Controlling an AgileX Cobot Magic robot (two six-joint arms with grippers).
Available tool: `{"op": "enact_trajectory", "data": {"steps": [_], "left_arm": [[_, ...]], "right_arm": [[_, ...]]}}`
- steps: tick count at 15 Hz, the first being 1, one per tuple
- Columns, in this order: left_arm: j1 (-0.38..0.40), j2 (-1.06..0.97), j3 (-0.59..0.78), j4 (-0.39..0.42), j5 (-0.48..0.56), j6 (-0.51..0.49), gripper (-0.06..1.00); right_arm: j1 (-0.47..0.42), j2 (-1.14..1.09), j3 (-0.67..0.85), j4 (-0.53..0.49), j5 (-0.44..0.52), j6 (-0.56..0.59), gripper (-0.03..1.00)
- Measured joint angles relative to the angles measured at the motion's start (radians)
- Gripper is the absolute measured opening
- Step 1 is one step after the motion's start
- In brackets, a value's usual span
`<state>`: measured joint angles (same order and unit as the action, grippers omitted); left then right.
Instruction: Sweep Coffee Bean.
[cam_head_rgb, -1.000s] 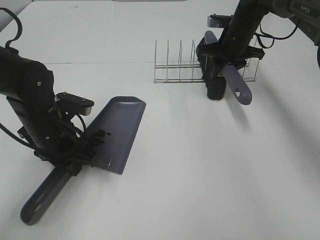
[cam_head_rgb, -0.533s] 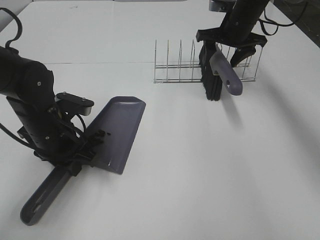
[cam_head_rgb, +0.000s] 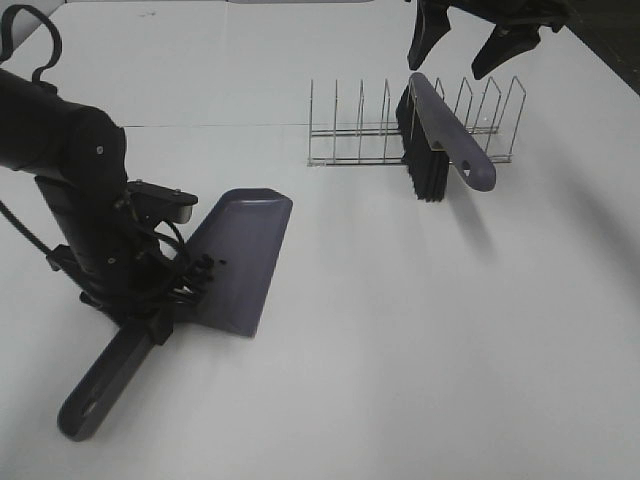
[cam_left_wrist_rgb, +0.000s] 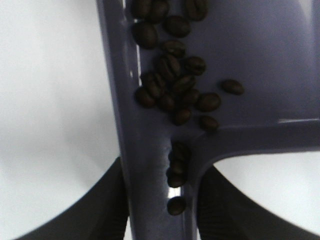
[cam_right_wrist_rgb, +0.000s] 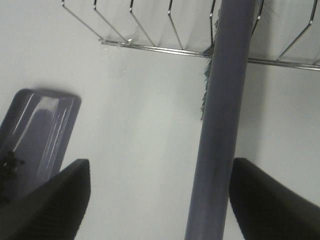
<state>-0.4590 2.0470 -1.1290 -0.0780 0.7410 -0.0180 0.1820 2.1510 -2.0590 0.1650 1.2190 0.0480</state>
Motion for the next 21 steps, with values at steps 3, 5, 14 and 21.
{"op": "enact_trajectory", "data": {"steps": [3,5,14,21], "left_arm": [[0.000,0.064,-0.116,-0.012,0.036,-0.005,0.33],[0.000,0.087,-0.158,-0.012,0.047,-0.005,0.33],[-0.006,0.058,-0.162,-0.058,0.102,-0.006,0.71],[0.166,-0.201,-0.161,-0.066,0.233,0.048,0.72]], "right_arm": [[0.005,-0.156,0.177,0.002,0.000,0.000,0.64],[0.006,-0.253,0.295,0.002,0.001,0.000,0.64],[0.006,-0.726,0.738,0.002,0.002,0.017,0.64],[0.006,-1.063,1.013,-0.043,0.004,0.087,0.64]]}}
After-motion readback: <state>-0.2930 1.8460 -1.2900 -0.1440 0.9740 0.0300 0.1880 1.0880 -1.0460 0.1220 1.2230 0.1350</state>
